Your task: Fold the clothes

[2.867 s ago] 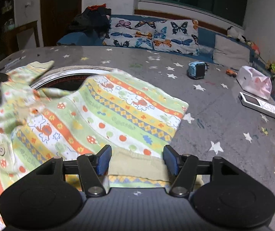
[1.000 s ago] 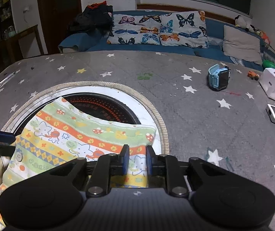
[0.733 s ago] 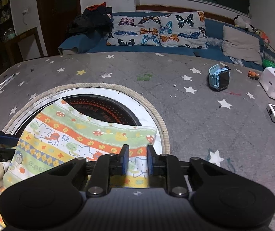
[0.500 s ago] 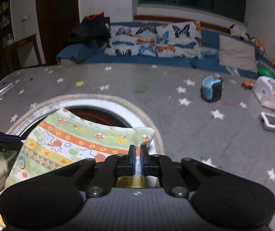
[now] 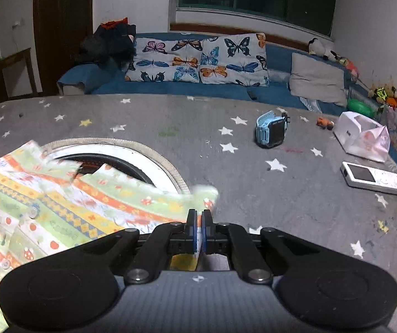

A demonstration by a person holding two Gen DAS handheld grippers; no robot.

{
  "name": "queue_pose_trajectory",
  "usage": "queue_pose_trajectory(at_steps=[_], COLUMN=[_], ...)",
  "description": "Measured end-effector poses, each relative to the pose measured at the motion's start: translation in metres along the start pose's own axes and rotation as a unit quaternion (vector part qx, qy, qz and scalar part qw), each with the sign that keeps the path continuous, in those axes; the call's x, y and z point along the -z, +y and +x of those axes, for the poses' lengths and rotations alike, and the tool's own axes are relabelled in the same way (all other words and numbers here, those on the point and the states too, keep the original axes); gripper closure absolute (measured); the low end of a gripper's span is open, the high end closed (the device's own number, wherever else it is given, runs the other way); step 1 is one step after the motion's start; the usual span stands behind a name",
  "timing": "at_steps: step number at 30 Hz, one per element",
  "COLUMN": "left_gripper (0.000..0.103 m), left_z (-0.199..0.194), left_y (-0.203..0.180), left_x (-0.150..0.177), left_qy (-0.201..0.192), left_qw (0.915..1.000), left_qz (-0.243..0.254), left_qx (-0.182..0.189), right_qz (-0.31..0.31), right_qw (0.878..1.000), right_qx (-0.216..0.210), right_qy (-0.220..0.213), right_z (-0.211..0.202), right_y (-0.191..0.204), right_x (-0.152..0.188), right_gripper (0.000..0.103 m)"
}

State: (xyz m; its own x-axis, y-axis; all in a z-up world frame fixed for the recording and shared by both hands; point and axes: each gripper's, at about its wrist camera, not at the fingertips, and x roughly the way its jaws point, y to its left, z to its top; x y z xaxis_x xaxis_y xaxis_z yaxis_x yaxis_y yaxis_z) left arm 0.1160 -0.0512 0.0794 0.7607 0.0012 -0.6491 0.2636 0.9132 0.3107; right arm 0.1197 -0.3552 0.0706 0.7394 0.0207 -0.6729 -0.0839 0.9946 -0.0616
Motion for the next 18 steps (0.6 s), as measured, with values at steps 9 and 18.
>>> queue_pose_trajectory(at_steps=[9, 18], left_gripper=[0.061, 0.089], left_z=[0.020, 0.043], left_y=[0.027, 0.011], left_x=[-0.009, -0.025], left_qy=[0.036, 0.042], left_qw=[0.9943, 0.9943], left_qz=[-0.076, -0.057], left_qx=[0.065, 0.080], right_qz=[0.018, 0.000], right_qw=[0.999, 0.998], right_qx=[-0.033, -0.044], right_qy=[0.026, 0.044], right_z=[0.012, 0.019], right_y=[-0.006, -0.003], right_x=[-0.003, -0.005], right_gripper=[0.084, 0.094])
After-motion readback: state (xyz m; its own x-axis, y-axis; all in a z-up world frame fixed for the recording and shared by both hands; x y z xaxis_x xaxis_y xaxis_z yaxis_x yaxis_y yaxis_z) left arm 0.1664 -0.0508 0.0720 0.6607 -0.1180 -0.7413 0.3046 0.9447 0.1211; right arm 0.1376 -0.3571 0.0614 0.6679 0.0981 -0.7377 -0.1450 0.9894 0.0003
